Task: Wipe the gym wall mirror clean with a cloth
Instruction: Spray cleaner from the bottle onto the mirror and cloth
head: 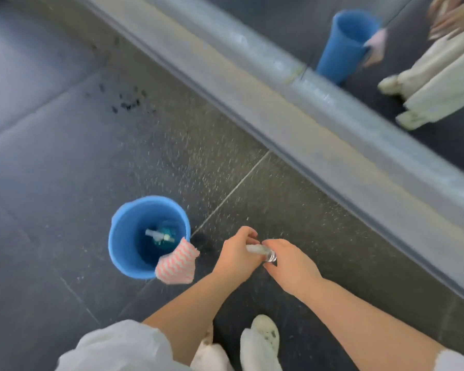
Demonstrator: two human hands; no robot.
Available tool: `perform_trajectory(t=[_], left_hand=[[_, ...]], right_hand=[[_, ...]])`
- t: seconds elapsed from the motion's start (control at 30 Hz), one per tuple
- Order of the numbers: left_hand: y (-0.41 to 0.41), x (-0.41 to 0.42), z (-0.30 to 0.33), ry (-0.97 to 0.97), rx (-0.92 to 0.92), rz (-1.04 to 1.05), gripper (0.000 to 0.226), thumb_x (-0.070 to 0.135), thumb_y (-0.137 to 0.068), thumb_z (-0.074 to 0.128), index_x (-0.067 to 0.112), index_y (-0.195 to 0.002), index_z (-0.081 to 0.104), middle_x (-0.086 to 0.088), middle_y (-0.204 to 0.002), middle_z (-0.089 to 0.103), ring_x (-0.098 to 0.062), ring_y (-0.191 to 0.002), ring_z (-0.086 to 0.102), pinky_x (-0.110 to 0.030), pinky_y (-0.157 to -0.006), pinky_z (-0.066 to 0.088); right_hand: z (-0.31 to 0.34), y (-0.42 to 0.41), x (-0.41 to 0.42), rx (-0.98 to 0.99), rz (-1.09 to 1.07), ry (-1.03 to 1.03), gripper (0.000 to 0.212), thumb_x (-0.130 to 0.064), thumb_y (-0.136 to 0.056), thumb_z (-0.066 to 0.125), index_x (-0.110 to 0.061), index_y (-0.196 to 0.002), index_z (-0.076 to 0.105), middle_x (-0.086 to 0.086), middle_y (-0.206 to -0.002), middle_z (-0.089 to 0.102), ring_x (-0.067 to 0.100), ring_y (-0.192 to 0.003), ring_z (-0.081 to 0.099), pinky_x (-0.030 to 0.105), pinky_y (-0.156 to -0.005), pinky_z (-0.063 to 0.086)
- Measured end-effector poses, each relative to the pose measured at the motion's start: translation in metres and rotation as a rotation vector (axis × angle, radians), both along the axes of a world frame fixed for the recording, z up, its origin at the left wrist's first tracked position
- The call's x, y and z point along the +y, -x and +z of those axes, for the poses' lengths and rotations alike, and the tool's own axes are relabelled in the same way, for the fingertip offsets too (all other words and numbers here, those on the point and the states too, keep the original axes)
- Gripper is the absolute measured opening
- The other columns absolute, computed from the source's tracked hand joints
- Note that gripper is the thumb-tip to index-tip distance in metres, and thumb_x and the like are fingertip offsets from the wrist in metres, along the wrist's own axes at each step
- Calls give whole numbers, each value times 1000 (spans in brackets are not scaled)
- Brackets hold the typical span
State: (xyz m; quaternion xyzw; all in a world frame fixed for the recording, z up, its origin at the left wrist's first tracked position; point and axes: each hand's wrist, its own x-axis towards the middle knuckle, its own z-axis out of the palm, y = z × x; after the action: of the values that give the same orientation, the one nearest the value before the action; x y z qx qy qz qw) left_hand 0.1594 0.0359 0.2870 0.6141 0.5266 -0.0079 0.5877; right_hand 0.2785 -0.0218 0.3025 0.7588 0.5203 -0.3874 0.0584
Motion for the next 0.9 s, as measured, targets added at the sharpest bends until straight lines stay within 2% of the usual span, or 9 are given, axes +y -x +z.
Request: perform_trajectory(t=[0.1, 0.2, 0.3, 0.43, 0.57, 0.67, 0.73, 0.8, 0.9], left_hand=[[-30, 22, 103, -130, -95, -50, 46, 21, -82, 71, 19, -122, 47, 10, -99, 60, 2, -79, 53, -2, -57, 39], [-70, 36, 208, -265, -202, -82, 36, 23, -78, 74, 24, -105, 50, 6, -87, 63, -8, -75, 58, -10, -58, 41], [-117, 38, 313, -363, -336, -165, 30, 23, -78, 75, 27, -92, 48, 9, -74, 56, 0, -65, 54, -8, -54, 39], [-175, 21, 433, -437, -529, -269, 28, 30, -78, 77, 27, -86, 50, 9, -77, 61, 0, -65, 56, -7, -55, 40], [-219, -13, 522, -405, -741, -393, 21, 25, -84, 71, 24, -97, 54, 5, -91, 63, 0, -76, 59, -7, -62, 45], [-243, -46, 572, -266, -830, -522, 33, 33, -83, 67, 20, -111, 55, -8, -111, 64, -13, -92, 64, -22, -76, 53], [-259, -70, 600, -175, -865, -586, 28, 22, -90, 62, 13, -115, 55, -9, -108, 66, -14, -90, 66, -27, -79, 55], [-272, -90, 625, -185, -910, -603, 19, 13, -93, 60, 11, -111, 56, -8, -100, 67, -9, -80, 67, -22, -73, 54], [-297, -124, 668, -288, -984, -569, 21, 10, -88, 66, 13, -106, 56, -9, -95, 64, -10, -75, 65, -19, -65, 53]], right_hand=[[107, -27, 11, -54, -97, -143, 34, -30, -96, 54, -24, -129, 52, -4, -129, 54, 20, -115, 54, 38, -91, 46], [210, -58, 15, -92, -233, -313, 32, -36, -93, 57, -25, -123, 56, -6, -120, 59, 18, -110, 56, 36, -86, 47], [311, -88, 1, -95, -408, -521, 35, -36, -91, 62, -25, -124, 55, -7, -118, 60, 16, -108, 57, 30, -86, 46], [427, -125, -33, -55, -582, -805, 26, -33, -88, 67, -28, -107, 48, -10, -92, 64, 9, -83, 59, 27, -71, 45], [518, -164, -76, 28, -781, -1114, 20, -18, -92, 63, -23, -105, 48, -6, -96, 64, 3, -81, 62, 13, -64, 46], [576, -185, -113, 148, -861, -1264, 16, -12, -93, 60, -15, -108, 55, 0, -101, 65, 5, -83, 65, 18, -70, 53], [607, -197, -138, 199, -884, -1308, 16, -10, -93, 59, -17, -107, 57, 5, -108, 66, 15, -92, 67, 34, -86, 55], [632, -209, -156, 230, -894, -1329, 20, -9, -92, 60, -20, -108, 57, 6, -112, 66, 19, -96, 67, 41, -92, 52], [674, -225, -187, 218, -882, -1433, 35, -13, -93, 59, -23, -124, 48, 6, -111, 66, 17, -91, 67, 29, -81, 55]])
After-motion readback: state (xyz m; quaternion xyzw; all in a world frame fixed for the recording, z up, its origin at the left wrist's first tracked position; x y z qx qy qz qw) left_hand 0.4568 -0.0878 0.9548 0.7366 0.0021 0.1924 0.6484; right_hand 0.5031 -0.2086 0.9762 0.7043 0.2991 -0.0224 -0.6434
